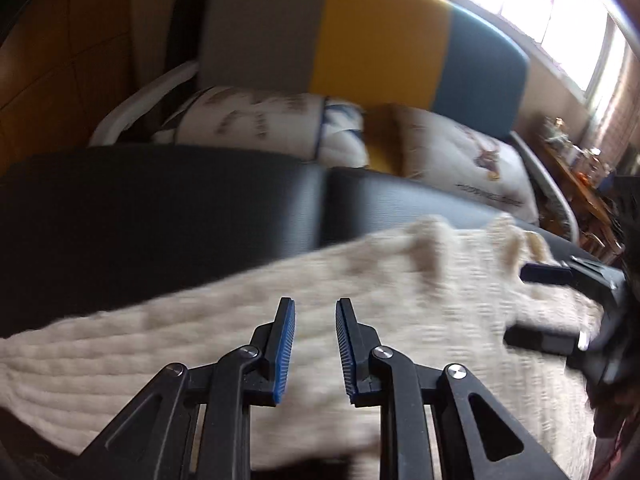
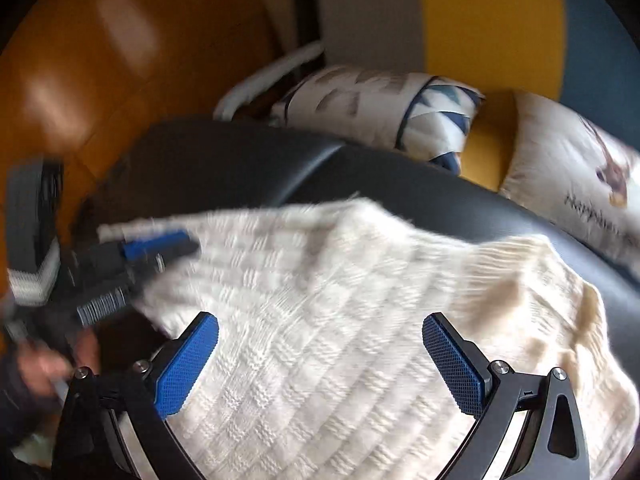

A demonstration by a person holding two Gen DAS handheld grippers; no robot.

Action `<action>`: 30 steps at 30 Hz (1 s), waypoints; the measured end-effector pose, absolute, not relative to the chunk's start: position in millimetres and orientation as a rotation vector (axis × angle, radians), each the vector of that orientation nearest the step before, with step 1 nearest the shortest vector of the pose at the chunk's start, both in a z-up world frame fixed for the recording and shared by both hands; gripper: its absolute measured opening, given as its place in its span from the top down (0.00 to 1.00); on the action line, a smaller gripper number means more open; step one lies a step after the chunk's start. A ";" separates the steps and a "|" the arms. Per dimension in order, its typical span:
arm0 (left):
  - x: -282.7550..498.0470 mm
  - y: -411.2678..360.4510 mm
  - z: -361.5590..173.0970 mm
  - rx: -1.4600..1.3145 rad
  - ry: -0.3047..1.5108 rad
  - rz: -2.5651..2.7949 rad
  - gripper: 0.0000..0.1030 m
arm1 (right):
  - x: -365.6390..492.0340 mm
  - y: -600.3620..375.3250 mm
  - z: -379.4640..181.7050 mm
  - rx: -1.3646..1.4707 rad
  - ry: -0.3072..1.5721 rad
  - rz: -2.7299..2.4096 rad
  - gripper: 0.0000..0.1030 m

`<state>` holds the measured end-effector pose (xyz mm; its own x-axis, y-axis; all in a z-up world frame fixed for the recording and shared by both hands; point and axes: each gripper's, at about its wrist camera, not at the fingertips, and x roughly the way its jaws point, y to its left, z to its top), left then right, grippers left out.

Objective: Fold clothes

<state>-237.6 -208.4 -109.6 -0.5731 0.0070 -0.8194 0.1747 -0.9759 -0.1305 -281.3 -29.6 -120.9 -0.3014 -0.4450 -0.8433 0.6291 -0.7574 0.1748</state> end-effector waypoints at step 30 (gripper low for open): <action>-125.3 -241.8 -146.2 1.598 1.125 -2.769 0.76 | -127.7 -4.2 -144.4 1.325 0.274 -2.263 0.00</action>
<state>-125.3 -241.8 -146.2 -0.5315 0.5085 -0.6774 0.1082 -0.7524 -0.6497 -127.7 -4.2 -144.4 -0.4018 -0.3173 -0.8590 0.5134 -0.8548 0.0756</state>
